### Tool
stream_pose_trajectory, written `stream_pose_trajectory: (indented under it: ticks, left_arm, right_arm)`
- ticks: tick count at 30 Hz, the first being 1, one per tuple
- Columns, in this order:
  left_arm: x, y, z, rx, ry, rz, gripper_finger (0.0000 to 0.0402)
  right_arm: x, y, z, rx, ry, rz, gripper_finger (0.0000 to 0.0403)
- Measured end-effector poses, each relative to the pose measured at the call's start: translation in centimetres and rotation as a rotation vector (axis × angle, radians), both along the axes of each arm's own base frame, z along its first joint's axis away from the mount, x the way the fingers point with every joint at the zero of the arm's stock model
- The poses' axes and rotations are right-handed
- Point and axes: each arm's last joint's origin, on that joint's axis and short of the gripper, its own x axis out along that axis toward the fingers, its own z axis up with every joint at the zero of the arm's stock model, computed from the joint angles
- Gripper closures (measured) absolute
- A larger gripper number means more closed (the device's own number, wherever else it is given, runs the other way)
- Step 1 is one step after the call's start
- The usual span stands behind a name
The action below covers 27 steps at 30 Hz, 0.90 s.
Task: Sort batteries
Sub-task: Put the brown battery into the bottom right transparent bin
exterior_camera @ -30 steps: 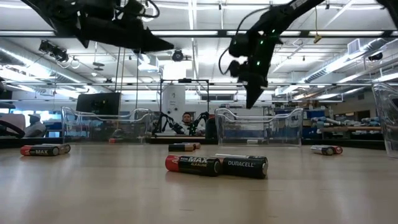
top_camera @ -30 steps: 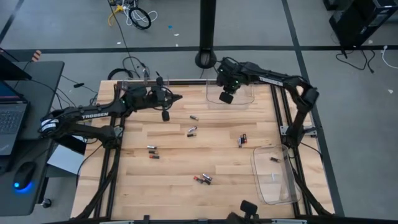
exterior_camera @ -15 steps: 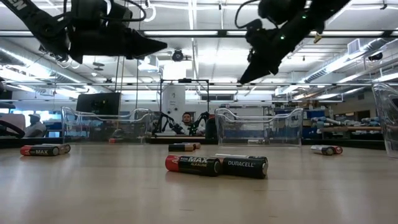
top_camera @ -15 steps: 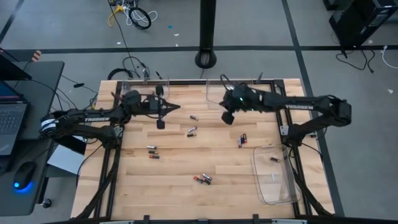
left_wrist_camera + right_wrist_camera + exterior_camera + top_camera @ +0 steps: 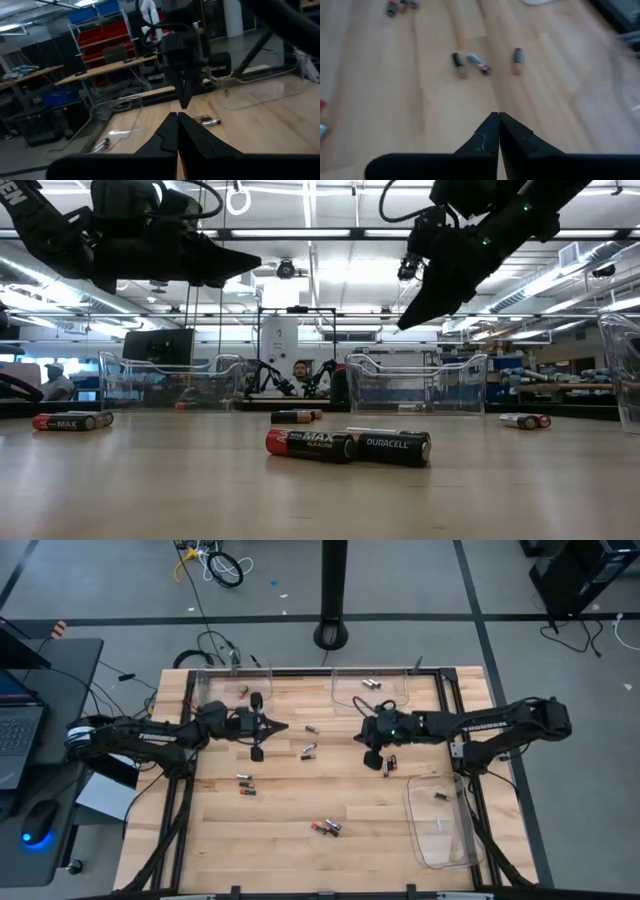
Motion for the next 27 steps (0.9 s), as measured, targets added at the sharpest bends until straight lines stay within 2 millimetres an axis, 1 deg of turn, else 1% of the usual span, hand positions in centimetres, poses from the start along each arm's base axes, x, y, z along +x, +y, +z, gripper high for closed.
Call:
stream_pose_trajectory:
  ticks: [3, 7, 13, 19, 23, 27]
  left_arm:
    - [0.2, -0.6, -0.3, -0.01, 0.025, -0.009, 0.0392]
    - [0.4, -1.3, -0.4, -0.012, 0.043, -0.02, 0.0392]
    - [0.6, -2.2, -0.7, -0.009, 0.07, -0.059, 0.0392]
    - [0.6, -2.3, -0.8, -0.011, 0.077, -0.058, 0.0392]
    - [0.6, -2.3, -0.7, -0.016, 0.069, -0.053, 0.0392]
    - [0.6, -2.3, -0.7, -0.011, 0.069, -0.051, 0.0392]
  right_arm:
    - [1.0, 1.1, -0.6, 0.011, -0.028, 0.034, 0.0363]
    - [2.1, 2.1, -1.6, 0.012, -0.043, 0.07, 0.0341]
    - [3.0, 2.9, -2.5, 0.027, -0.057, 0.082, 0.0312]
    - [4.0, 2.6, -3.4, 0.03, -0.1, 0.034, 0.0294]
    - [5.3, 1.7, -4.4, 0.059, -0.166, -0.009, 0.0291]
    - [6.8, 0.9, -5.3, 0.06, -0.166, -0.046, 0.0293]
